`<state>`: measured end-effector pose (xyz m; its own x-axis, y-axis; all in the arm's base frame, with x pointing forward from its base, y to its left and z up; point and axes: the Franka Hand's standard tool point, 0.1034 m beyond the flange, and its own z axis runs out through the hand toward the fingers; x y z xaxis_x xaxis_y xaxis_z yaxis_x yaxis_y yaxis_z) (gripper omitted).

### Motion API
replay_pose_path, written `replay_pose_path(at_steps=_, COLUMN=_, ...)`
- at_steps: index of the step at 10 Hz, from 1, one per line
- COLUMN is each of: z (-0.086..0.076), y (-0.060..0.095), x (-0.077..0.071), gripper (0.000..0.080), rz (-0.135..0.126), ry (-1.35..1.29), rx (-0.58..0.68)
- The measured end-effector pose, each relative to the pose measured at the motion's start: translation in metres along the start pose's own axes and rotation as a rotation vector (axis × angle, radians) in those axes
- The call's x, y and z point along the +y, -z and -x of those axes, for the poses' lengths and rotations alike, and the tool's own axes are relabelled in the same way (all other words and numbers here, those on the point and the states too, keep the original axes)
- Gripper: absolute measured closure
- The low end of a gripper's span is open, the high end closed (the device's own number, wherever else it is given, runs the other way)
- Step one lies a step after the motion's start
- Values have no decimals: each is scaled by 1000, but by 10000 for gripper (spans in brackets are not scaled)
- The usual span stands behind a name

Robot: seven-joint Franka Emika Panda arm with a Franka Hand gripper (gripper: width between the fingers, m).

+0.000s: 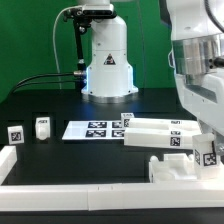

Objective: Assemble chair

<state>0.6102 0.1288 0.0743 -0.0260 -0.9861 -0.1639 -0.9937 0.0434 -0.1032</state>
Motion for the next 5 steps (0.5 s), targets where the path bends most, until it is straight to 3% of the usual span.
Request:
replay_pose_path(at_steps=4, z=0, y=-2, x=1, gripper=517, rz=4, ry=-33, rx=1)
replay_pose_path(at_steps=5, z=2, y=-2, x=3, gripper=517, rz=27, ry=134, rx=11)
